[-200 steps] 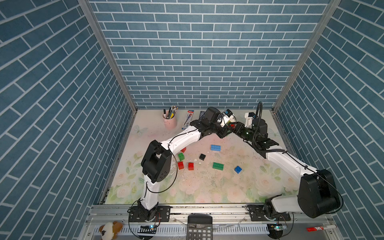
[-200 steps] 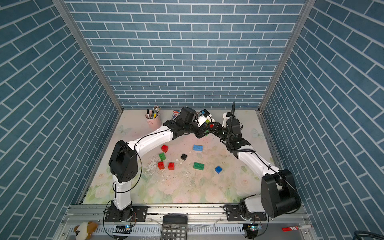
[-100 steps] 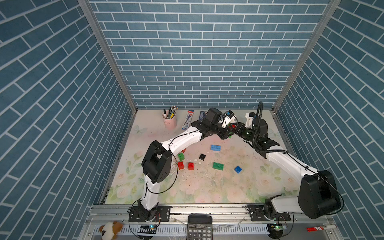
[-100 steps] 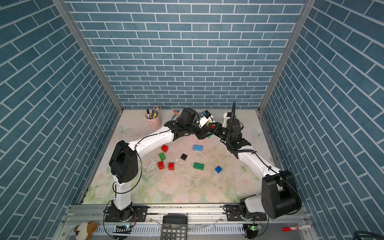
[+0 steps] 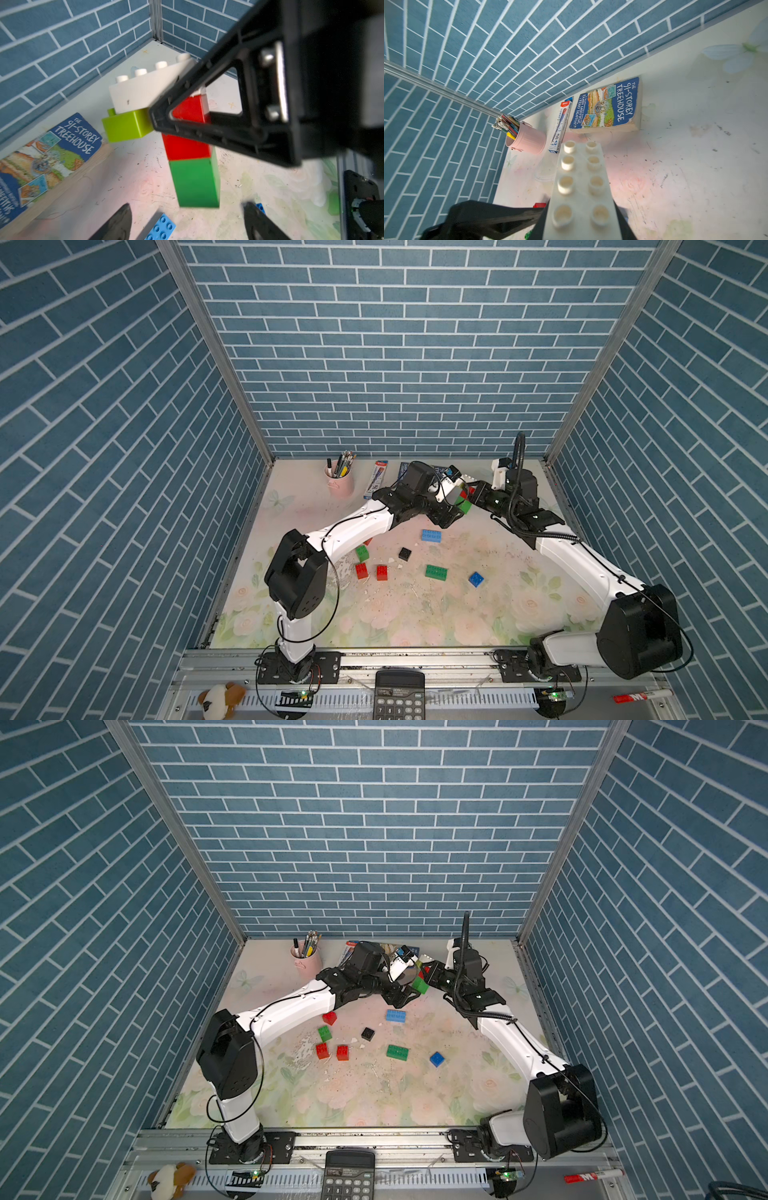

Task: Assemble the letter r with lego
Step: Place the lego brick at the center of the board.

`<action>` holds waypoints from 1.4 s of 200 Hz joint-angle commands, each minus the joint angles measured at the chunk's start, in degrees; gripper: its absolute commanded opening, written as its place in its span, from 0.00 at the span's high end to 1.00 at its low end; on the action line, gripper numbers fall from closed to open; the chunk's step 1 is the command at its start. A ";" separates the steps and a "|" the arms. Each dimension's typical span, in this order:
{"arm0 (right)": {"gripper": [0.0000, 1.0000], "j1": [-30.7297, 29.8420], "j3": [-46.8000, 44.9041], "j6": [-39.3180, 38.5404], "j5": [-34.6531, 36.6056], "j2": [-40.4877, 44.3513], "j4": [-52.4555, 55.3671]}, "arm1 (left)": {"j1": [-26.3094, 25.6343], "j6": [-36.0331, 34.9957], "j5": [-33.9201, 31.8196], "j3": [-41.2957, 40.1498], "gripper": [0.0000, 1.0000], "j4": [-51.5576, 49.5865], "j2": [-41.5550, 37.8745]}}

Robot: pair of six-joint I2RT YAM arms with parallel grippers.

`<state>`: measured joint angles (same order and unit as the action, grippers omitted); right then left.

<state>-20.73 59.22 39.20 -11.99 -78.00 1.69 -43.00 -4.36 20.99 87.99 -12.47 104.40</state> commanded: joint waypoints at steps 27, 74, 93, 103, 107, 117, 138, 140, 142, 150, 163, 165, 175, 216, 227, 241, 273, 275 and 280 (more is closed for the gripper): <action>0.71 -0.10 6.58 -11.95 10.52 -0.91 13.79 | 0.29 0.19 -5.96 -9.09 0.01 -0.78 -11.49; 0.74 -0.13 11.55 -17.88 22.45 -6.86 23.55 | 0.11 4.78 -12.37 -17.06 0.00 -5.00 -19.32; 0.75 -0.25 12.31 -19.37 25.56 -9.55 25.17 | 0.11 6.53 -16.30 -21.08 0.00 -6.87 -22.59; 0.75 -0.29 12.70 -19.76 27.09 -10.78 25.74 | 0.11 7.54 -18.22 -23.03 0.00 -7.49 -24.46; 0.75 -0.32 12.90 -20.08 27.93 -11.34 25.99 | 0.11 7.96 -19.05 -23.74 0.00 -7.83 -25.23; 0.75 -0.47 13.56 -20.79 30.04 -12.71 26.63 | 0.11 9.14 -20.85 -25.11 0.00 -8.84 -26.91; 0.76 -0.94 15.95 -22.59 35.03 -15.98 28.98 | 0.04 11.17 -23.93 -28.06 0.01 -10.68 -31.00; 0.76 -1.06 16.24 -22.81 35.66 -16.25 29.22 | 0.03 11.34 -24.17 -28.36 0.00 -10.77 -31.36; 0.76 -1.17 16.49 -23.02 36.16 -16.58 29.37 | 0.03 11.49 -24.36 -28.61 0.00 -10.85 -31.76; 0.76 -1.48 17.45 -23.76 37.90 -17.91 30.18 | 0.03 12.07 -25.16 -29.41 0.00 -11.31 -33.28; 0.76 -1.80 19.20 -24.73 40.22 -20.15 31.57 | -0.04 13.07 -26.14 -30.44 0.00 -12.17 -35.26; 0.77 -1.93 19.51 -24.88 40.62 -20.50 31.76 | -0.06 13.17 -26.30 -30.53 0.00 -12.32 -35.52; 0.77 -2.39 20.95 -25.75 43.11 -22.27 32.61 | -0.13 13.85 -27.23 -31.12 0.00 -12.90 -36.53; 0.77 -4.09 26.09 -28.79 51.23 -30.27 34.28 | -0.33 15.78 -31.55 -33.20 0.00 -15.45 -38.61; 0.78 -4.39 27.78 -29.23 53.64 -32.61 35.19 | -0.33 15.80 -31.97 -33.61 0.00 -15.74 -39.23; 0.78 -4.75 29.61 -29.66 56.19 -35.29 35.95 | -0.33 15.74 -32.25 -33.97 0.00 -15.89 -40.23; 0.79 -5.08 34.11 -29.51 60.18 -40.51 39.15 | -0.33 15.87 -32.41 -33.67 0.00 -16.75 -42.03; 0.79 -5.10 34.29 -29.48 60.36 -40.80 39.28 | -0.33 15.87 -32.37 -33.67 0.00 -16.79 -42.20; 0.79 -5.19 34.69 -29.59 60.86 -41.38 39.63 | -0.33 15.96 -32.35 -33.71 0.01 -16.87 -42.48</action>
<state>-25.47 90.94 11.20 42.37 -116.90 37.19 -43.05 10.96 -10.20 54.39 -27.57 63.70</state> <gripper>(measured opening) 0.352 0.995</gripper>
